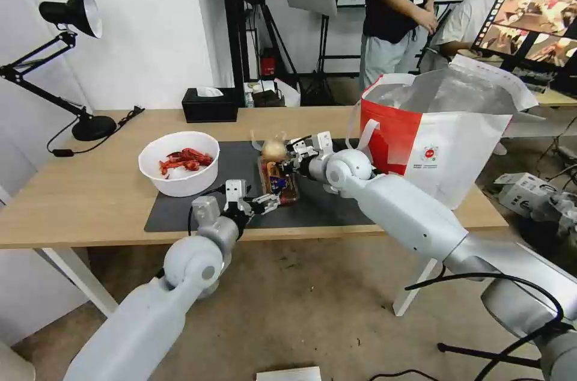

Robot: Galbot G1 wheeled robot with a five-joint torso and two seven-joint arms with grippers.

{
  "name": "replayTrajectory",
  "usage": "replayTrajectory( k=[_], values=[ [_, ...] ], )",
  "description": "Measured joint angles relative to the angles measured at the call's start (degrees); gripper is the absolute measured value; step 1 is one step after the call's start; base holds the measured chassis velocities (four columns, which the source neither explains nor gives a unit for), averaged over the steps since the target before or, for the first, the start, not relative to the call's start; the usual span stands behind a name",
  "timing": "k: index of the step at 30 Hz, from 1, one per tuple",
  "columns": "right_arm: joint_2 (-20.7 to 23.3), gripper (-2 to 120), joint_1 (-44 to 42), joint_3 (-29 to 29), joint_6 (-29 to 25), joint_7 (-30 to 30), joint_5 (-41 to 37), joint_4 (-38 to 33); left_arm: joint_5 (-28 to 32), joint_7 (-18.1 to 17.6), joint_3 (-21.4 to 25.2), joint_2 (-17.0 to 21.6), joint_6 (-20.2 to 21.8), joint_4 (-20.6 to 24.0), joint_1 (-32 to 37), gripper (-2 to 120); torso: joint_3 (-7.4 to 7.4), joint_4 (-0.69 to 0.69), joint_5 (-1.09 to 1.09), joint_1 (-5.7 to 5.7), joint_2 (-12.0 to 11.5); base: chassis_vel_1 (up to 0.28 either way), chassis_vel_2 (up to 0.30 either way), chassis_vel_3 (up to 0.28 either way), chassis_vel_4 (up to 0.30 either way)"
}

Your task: Pick up the trash from the table and place it into the takeout bag.

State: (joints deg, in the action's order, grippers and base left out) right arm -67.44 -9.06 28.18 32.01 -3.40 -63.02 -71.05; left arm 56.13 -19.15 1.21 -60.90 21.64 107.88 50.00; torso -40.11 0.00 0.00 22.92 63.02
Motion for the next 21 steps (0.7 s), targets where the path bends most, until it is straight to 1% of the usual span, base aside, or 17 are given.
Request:
replayTrajectory(
  k=[1,2,4,6,8,18,20,21],
  values=[
    [0.0,0,0.0,0.0,0.0,0.0,0.0,0.0,0.0,0.0,0.0,0.0,0.0,0.0,0.0,100,0.00,0.00,0.00,0.00,0.0,0.000,0.000,0.000,0.000],
    [0.1,0,0.0,0.1,0.0,-0.1,-0.1,-0.1,1.7,-0.6,-0.9,-0.2,0.4,-1.2,-1.4,100,0.00,0.00,0.01,0.00,0.0,0.000,0.000,0.000,0.000],
    [0.3,0,0.0,0.1,0.0,-0.1,-0.3,-0.1,3.1,-1.1,-2.0,-0.5,1.0,-2.8,-2.9,100,0.00,0.01,0.00,0.00,0.0,0.000,0.000,0.000,0.000],
    [0.3,0,0.0,0.1,0.0,-0.1,-0.3,-0.2,3.4,-1.2,-2.2,-0.5,1.2,-3.3,-3.4,100,0.00,0.01,0.00,0.00,0.0,0.000,0.000,0.000,0.000],
    [0.3,0,0.0,0.1,0.0,-0.2,-0.5,-0.3,4.9,-1.7,-2.8,-0.6,2.3,-4.4,-4.5,100,0.00,0.01,0.01,0.00,0.0,0.000,0.000,0.000,0.000],
    [0.1,0,0.2,0.1,0.0,-0.4,-0.6,-0.3,7.1,-1.8,-3.8,-0.8,2.7,-6.2,-6.1,100,0.00,0.00,0.00,0.00,0.0,0.000,0.000,0.000,0.000],
    [0.0,0,0.2,0.0,0.0,-0.6,-0.6,-0.3,7.3,-1.8,-4.3,-1.0,2.8,-6.7,-6.7,92,0.00,0.00,0.00,0.00,0.0,0.000,0.000,0.000,0.000],
    [0.0,0,0.2,0.0,0.0,-0.6,-0.6,-0.3,7.3,-1.8,-4.3,-1.0,2.8,-6.7,-6.7,92,0.00,0.00,0.00,0.00,0.0,0.000,0.000,0.000,0.000]
  ],
)
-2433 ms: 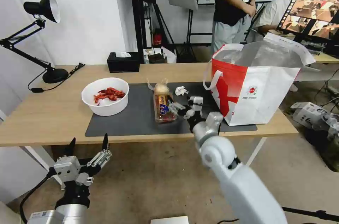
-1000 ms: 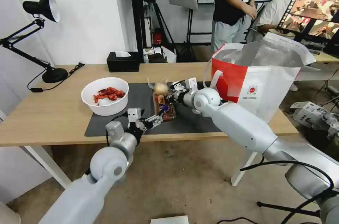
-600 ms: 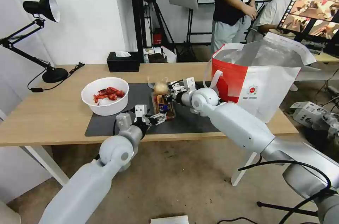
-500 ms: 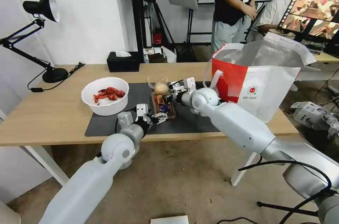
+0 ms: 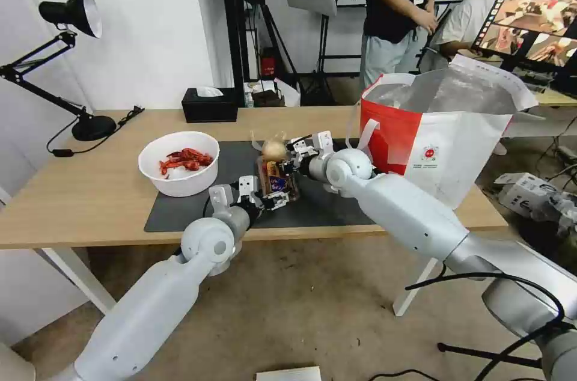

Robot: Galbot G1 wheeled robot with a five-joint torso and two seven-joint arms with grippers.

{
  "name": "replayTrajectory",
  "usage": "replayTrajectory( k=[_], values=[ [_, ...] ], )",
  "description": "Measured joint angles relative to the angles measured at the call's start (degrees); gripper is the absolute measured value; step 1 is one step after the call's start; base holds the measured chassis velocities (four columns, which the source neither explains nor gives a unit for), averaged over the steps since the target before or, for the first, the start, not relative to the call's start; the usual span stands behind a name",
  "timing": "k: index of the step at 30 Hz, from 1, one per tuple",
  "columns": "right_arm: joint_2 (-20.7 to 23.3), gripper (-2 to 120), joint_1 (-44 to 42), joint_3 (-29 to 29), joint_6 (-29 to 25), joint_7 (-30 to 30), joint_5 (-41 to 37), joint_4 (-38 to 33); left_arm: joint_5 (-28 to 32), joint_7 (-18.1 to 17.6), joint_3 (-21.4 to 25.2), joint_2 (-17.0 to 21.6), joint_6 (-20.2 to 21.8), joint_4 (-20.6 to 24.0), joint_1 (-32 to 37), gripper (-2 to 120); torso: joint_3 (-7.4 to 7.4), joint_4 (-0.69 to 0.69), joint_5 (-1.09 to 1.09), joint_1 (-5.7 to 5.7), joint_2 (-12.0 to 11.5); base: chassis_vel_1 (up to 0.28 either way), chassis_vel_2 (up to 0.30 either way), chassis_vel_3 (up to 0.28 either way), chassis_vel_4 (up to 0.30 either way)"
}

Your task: Pick up the trash from the table and place it into the takeout bag.

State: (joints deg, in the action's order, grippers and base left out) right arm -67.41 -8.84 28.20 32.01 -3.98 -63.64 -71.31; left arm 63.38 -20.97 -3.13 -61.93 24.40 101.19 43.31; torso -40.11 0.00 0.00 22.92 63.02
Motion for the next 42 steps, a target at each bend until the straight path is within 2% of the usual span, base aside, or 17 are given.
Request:
replayTrajectory(
  k=[6,7,8,9,11,13,15,17,19,20,25,31,35,38,40,41,42],
  values=[
    [-0.3,0,0.0,0.0,0.0,-0.3,0.0,0.0,0.1,-0.2,-0.3,-0.3,-0.1,-0.3,-0.4,68,0.00,0.00,0.00,0.00,0.0,0.000,0.000,0.000,0.000],
    [-0.3,0,0.0,0.0,0.0,-0.3,0.0,0.0,0.1,-0.2,-0.3,-0.3,-0.1,-0.3,-0.4,68,0.00,0.00,0.00,0.00,0.0,0.000,0.000,0.000,0.000],
    [-0.5,0,0.0,0.0,0.0,-0.5,0.0,0.0,0.2,-0.3,-0.4,-0.3,-0.2,-0.5,-0.4,61,0.00,0.00,0.00,0.00,0.0,0.000,0.000,0.000,0.000],
    [-0.5,0,0.0,0.0,0.0,-0.5,0.0,0.0,0.2,-0.3,-0.4,-0.3,-0.2,-0.5,-0.4,61,0.00,0.00,0.00,0.00,0.0,0.000,0.000,0.000,0.000],
    [-0.8,0,-0.1,0.0,0.0,-0.5,0.0,0.0,0.3,-0.3,-0.2,-0.3,-0.3,-0.7,-0.5,48,0.00,0.00,0.00,0.00,0.0,0.000,0.000,0.000,0.000],
    [-0.8,0,-0.1,0.0,0.0,-0.6,0.0,0.0,0.3,-0.3,-0.2,-0.3,-0.3,-0.7,-0.5,46,0.00,0.00,0.00,0.00,0.0,0.000,0.000,0.000,0.000],
    [-0.9,0,-0.1,0.0,0.0,-0.6,0.0,0.0,0.3,-0.3,-0.2,-0.3,-0.3,-0.9,-0.6,34,0.00,0.00,0.00,0.00,0.0,0.000,0.000,0.000,0.000],
    [-0.9,0,-0.1,0.0,0.0,-0.6,0.0,0.0,0.3,-0.3,-0.1,-0.3,-0.3,-0.9,-0.6,31,0.00,0.00,0.00,0.00,0.0,0.000,0.000,0.000,0.000],
    [-0.9,0,-0.1,0.0,-0.1,-0.7,-0.1,0.0,0.3,-0.3,-0.1,-0.4,-0.4,-1.0,-0.6,19,0.00,0.00,0.00,0.00,0.0,0.000,0.000,0.000,0.000],
    [-0.9,0,-0.1,0.0,-0.1,-0.7,-0.1,0.0,0.3,-0.3,-0.1,-0.4,-0.4,-1.0,-0.6,19,0.00,0.00,0.00,0.00,0.0,0.000,0.000,0.000,0.000],
    [-0.9,0,0.0,0.0,-0.1,-1.2,-0.8,-0.7,0.2,-0.6,0.0,-0.4,-0.5,-1.0,-0.4,0,0.00,0.00,0.00,0.00,0.0,0.000,0.000,0.000,0.000],
    [-0.9,0,0.0,0.0,-0.2,-2.1,-1.6,-1.6,0.2,-0.8,0.2,-0.1,-0.5,-0.6,-0.2,0,0.00,0.00,0.00,0.00,0.0,0.000,0.000,0.000,0.000],
    [-0.1,0,0.0,-0.5,-0.3,-4.3,-3.2,-5.6,0.6,-1.6,1.8,0.6,-0.5,1.1,1.0,0,0.00,0.00,0.00,0.01,0.0,0.000,0.000,0.000,0.000],
    [1.3,6,-0.1,-0.6,-0.3,-6.1,-4.9,-9.5,0.7,-2.0,2.9,1.3,-0.6,2.3,2.0,0,0.00,-0.02,-0.01,0.00,0.0,0.000,0.000,0.000,0.000],
    [3.7,14,-0.5,-0.7,-0.3,-8.3,-6.3,-14.2,0.8,-2.2,3.8,1.8,-0.7,3.6,2.6,0,0.01,-0.03,-0.01,0.00,0.0,0.000,0.000,0.000,0.000],
    [7.0,22,-1.6,-1.0,-0.8,-10.4,-6.9,-19.5,1.3,-2.7,4.8,2.4,-1.2,5.0,3.3,0,0.01,0.00,0.00,0.00,0.0,0.000,0.000,0.000,0.000],
    [7.0,22,-1.6,-1.0,-0.8,-10.4,-6.9,-19.5,1.3,-2.7,4.8,2.4,-1.2,5.0,3.3,0,0.01,0.00,0.00,0.00,0.0,0.000,0.000,0.000,0.000]
  ],
)
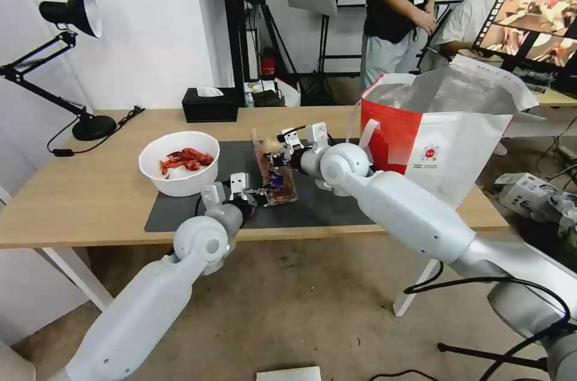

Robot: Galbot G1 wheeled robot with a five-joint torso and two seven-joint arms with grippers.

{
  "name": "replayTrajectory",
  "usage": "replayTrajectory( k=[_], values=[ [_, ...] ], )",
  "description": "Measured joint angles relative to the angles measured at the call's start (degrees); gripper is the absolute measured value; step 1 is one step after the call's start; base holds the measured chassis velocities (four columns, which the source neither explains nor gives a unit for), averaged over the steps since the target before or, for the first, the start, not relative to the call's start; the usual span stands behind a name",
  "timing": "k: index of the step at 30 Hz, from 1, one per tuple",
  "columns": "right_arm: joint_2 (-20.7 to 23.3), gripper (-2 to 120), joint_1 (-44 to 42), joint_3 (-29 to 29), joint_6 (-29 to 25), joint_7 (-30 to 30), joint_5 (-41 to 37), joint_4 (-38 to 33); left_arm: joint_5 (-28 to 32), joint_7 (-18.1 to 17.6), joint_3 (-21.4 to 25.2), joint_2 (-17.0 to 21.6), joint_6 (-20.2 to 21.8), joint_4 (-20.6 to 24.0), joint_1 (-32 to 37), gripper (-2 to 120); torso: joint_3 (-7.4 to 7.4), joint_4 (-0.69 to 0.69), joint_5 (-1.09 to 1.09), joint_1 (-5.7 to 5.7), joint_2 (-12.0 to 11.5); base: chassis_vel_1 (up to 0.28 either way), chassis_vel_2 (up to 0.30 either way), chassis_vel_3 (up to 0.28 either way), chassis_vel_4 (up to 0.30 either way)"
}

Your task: Pick up the trash from the table and place it into the takeout bag.

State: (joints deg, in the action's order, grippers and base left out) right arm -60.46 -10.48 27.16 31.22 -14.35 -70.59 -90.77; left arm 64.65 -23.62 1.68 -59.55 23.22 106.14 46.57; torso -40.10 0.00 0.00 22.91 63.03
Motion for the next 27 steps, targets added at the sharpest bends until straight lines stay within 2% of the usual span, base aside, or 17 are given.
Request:
replayTrajectory(
  k=[2,3,7,8,10,11,12,14,15,16,19,20,22,23,25,26,27],
  values=[
    [3.9,32,-1.8,-0.7,-1.5,-1.5,-0.1,-5.7,0.6,-0.6,1.0,0.8,-0.4,1.6,0.6,0,0.00,0.01,0.01,0.00,0.0,0.000,0.000,0.000,0.000],
    [3.9,32,-1.8,-0.7,-1.5,-1.5,-0.1,-5.7,0.6,-0.6,1.0,0.8,-0.4,1.6,0.6,0,0.00,0.01,0.01,0.00,0.0,0.000,0.000,0.000,0.000],
    [13.6,52,-9.4,-5.4,-5.9,-3.5,1.5,-17.9,0.9,-1.4,2.0,2.5,-0.6,4.9,1.4,0,0.00,0.01,0.02,-0.01,0.0,0.000,0.000,0.000,0.000],
    [13.6,52,-9.4,-5.4,-5.9,-3.5,1.5,-17.9,0.9,-1.4,2.0,2.5,-0.6,4.9,1.4,0,0.00,0.01,0.02,-0.01,0.0,0.000,0.000,0.000,0.000],
    [16.7,61,-13.3,-8.6,-6.6,-3.6,2.0,-21.9,1.0,-1.6,2.3,3.2,-0.6,6.0,1.7,0,0.00,0.02,0.02,0.00,0.0,0.000,0.000,0.000,0.000],
    [19.6,68,-18.2,-12.7,-7.2,-3.3,2.9,-25.8,1.3,-1.9,2.5,4.0,-0.6,7.4,1.9,0,0.00,0.00,0.02,0.00,0.0,0.000,0.000,0.000,0.000],
    [19.6,68,-18.2,-12.7,-7.2,-3.3,2.9,-25.8,1.3,-1.9,2.5,4.0,-0.6,7.4,1.9,0,0.00,0.00,0.02,0.00,0.0,0.000,0.000,0.000,0.000],
    [22.5,75,-25.2,-17.8,-8.1,-1.5,4.6,-29.6,1.8,-2.6,2.6,4.6,-0.7,8.9,2.1,0,0.00,-0.01,0.01,0.00,0.0,0.000,0.000,0.000,0.000],
    [24.7,83,-32.2,-23.0,-8.4,0.8,6.4,-32.5,2.5,-3.3,2.6,4.9,-0.9,10.4,2.0,0,0.01,0.02,0.03,-0.01,0.0,0.000,0.000,0.000,0.000],
    [24.7,83,-32.2,-23.0,-8.4,0.8,6.4,-32.5,2.5,-3.3,2.6,4.9,-0.9,10.4,2.0,0,0.01,0.02,0.03,-0.01,0.0,0.000,0.000,0.000,0.000],
    [27.4,96,-41.6,-30.1,-8.8,3.1,10.2,-36.3,3.8,-5.2,2.7,5.4,-2.1,13.5,0.0,0,0.01,0.00,0.01,-0.02,0.0,0.000,0.000,0.000,0.000],
    [27.4,96,-41.6,-30.1,-8.8,3.1,10.2,-36.3,3.8,-5.2,2.7,5.4,-2.1,13.5,0.0,0,0.01,0.00,0.01,-0.02,0.0,0.000,0.000,0.000,0.000],
    [27.3,100,-51.9,-37.9,-9.3,5.6,13.5,-38.4,6.0,-6.8,1.5,5.0,-2.2,14.9,-4.9,0,0.00,-0.03,0.00,-0.01,0.0,0.000,0.000,0.000,0.000],
    [27.3,100,-51.9,-37.9,-9.3,5.6,13.5,-38.4,6.0,-6.8,1.5,5.0,-2.2,14.9,-4.9,0,0.00,-0.03,0.00,-0.01,0.0,0.000,0.000,0.000,0.000],
    [26.8,100,-61.0,-43.3,-11.3,7.5,17.6,-39.7,7.9,-8.1,-0.3,4.3,-2.3,15.1,-9.8,0,0.00,0.02,0.01,-0.01,0.0,0.000,0.000,0.000,0.000],
    [26.8,100,-61.0,-43.3,-11.3,7.5,17.6,-39.7,7.9,-8.1,-0.3,4.3,-2.3,15.1,-9.8,0,0.00,0.02,0.01,-0.01,0.0,0.000,0.000,0.000,0.000],
    [26.1,100,-65.6,-45.6,-13.4,8.0,21.2,-40.2,9.8,-9.2,-2.3,3.9,-2.3,14.9,-14.1,0,0.01,0.02,0.01,-0.01,0.0,0.000,0.000,0.000,0.000]
  ],
)
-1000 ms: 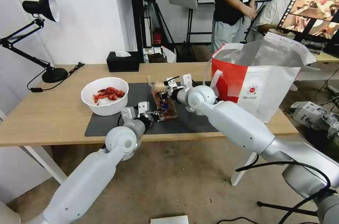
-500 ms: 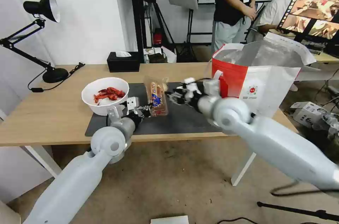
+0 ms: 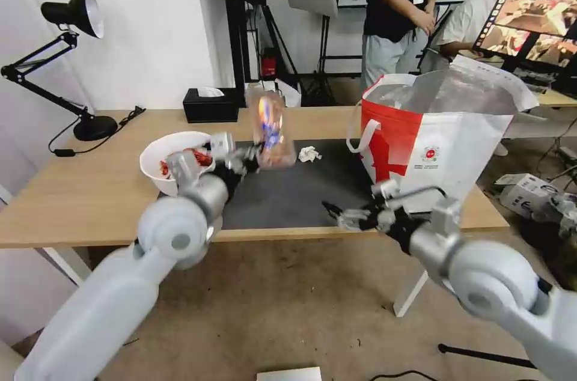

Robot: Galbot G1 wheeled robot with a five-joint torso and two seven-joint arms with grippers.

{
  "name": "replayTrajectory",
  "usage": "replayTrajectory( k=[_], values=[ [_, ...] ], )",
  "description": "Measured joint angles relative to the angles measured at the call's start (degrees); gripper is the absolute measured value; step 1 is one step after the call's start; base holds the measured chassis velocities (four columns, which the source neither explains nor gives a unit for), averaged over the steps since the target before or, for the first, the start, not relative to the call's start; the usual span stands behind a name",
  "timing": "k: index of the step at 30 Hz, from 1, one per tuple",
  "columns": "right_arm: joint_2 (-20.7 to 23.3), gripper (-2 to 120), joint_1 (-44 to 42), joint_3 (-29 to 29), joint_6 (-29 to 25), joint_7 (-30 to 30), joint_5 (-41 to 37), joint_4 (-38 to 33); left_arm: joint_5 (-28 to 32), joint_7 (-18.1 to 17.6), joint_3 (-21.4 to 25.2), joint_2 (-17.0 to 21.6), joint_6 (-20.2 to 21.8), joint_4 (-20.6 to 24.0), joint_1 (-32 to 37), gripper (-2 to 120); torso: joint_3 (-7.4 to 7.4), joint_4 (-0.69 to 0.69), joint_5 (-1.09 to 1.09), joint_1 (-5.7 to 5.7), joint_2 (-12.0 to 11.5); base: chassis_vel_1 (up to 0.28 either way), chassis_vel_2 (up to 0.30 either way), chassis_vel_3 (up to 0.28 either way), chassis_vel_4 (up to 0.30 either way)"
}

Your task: Pick up the trash from the table and place it into the takeout bag.

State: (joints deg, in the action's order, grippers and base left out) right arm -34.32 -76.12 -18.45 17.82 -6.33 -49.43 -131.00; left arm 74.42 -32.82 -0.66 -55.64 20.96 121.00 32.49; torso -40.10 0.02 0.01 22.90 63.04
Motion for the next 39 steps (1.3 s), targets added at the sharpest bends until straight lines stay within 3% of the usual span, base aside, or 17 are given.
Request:
replayTrajectory(
  k=[1,4,5,7,9,15,17,19,21,23,25,27,29,31,35,39],
  values=[
    [0.0,100,0.0,0.0,0.0,0.0,0.0,0.0,0.0,0.0,0.0,0.0,0.0,0.0,0.0,0,0.00,0.00,0.00,0.00,0.0,0.000,0.000,0.000,0.000],
    [-3.3,100,-7.4,-3.1,-2.5,0.7,6.5,-1.0,2.9,-2.4,-6.1,-2.3,0.0,-2.5,-11.0,0,-0.01,-0.02,-0.01,0.01,0.0,0.000,0.000,0.000,0.000],
    [-3.3,100,-7.4,-3.1,-2.5,0.7,6.5,-1.0,2.9,-2.4,-6.1,-2.3,0.0,-2.5,-11.0,0,-0.01,-0.02,-0.01,0.01,0.0,0.000,0.000,0.000,0.000],
    [-5.9,100,-10.9,-3.8,-3.0,1.2,9.7,-1.5,3.3,-3.4,-10.5,-5.6,0.0,-5.7,-17.8,0,-0.01,-0.01,0.02,0.01,0.0,0.000,0.000,0.000,0.000],
    [-6.7,100,-12.2,-4.3,-3.2,1.6,10.8,-1.6,3.4,-3.5,-11.7,-6.8,0.0,-6.9,-19.6,0,-0.01,-0.01,0.02,0.02,0.0,0.000,0.000,0.000,0.000],
    [-13.5,100,-20.7,-9.9,-5.4,5.9,17.1,-2.5,1.5,-4.5,-18.9,-17.6,-0.3,-18.3,-31.1,0,-0.01,0.00,0.02,0.02,0.0,0.000,0.000,0.000,0.000],
    [-14.5,100,-21.4,-10.6,-5.5,6.5,17.9,-2.6,1.3,-4.5,-19.4,-18.7,-0.4,-19.5,-32.1,0,-0.01,0.00,0.02,0.02,0.0,0.000,0.000,0.000,0.000],
    [-17.7,100,-23.7,-11.9,-6.4,8.3,20.6,-2.9,-0.3,-4.3,-20.7,-23.2,-0.5,-24.1,-35.0,0,-0.01,-0.02,0.01,0.02,0.0,0.000,0.000,0.000,0.000],
    [-18.3,100,-24.0,-12.0,-6.6,8.5,21.0,-3.0,-0.6,-4.2,-20.9,-23.9,-0.5,-24.7,-35.3,0,-0.01,-0.02,0.01,0.02,0.0,0.000,0.000,0.000,0.000],
    [-21.2,100,-25.7,-12.3,-7.4,9.4,22.8,-3.4,-4.8,-1.9,-22.5,-28.5,-0.7,-29.9,-36.8,0,-0.01,-0.01,0.01,0.02,0.0,0.000,0.000,0.000,0.000],
    [-21.7,100,-25.9,-12.3,-7.5,9.5,23.0,-3.6,-6.0,-1.4,-22.9,-29.4,-0.8,-31.0,-36.9,0,-0.01,0.00,0.01,0.02,0.0,0.000,0.000,0.000,0.000],
    [-23.8,100,-26.9,-12.5,-8.2,9.7,23.8,-4.2,-11.5,1.2,-24.9,-32.7,-1.5,-35.5,-37.1,0,-0.01,0.00,0.02,0.02,0.0,0.000,0.000,0.000,0.000],
    [-24.3,100,-27.1,-12.6,-8.4,9.8,23.9,-4.4,-12.4,1.6,-25.1,-33.2,-1.6,-36.2,-37.1,0,-0.01,0.00,0.02,0.02,0.0,0.000,0.000,0.000,0.000],
    [-26.4,100,-28.4,-13.5,-9.5,10.5,24.6,-5.3,-18.1,3.4,-26.5,-35.4,-2.5,-40.2,-36.7,0,-0.01,-0.02,0.00,0.01,0.0,0.000,0.000,0.000,0.000],
    [-28.3,100,-30.0,-14.4,-10.8,11.8,25.7,-6.0,-22.4,5.1,-27.3,-36.0,-2.6,-42.7,-36.6,0,-0.01,-0.01,0.01,0.02,0.0,0.000,0.000,0.000,0.000],
    [-30.7,100,-32.5,-15.8,-12.1,13.5,26.4,-7.3,-26.8,7.0,-28.6,-36.0,-2.6,-45.2,-36.0,14,-0.01,-0.02,-0.01,0.02,0.0,0.000,0.000,0.000,0.000]
  ],
)
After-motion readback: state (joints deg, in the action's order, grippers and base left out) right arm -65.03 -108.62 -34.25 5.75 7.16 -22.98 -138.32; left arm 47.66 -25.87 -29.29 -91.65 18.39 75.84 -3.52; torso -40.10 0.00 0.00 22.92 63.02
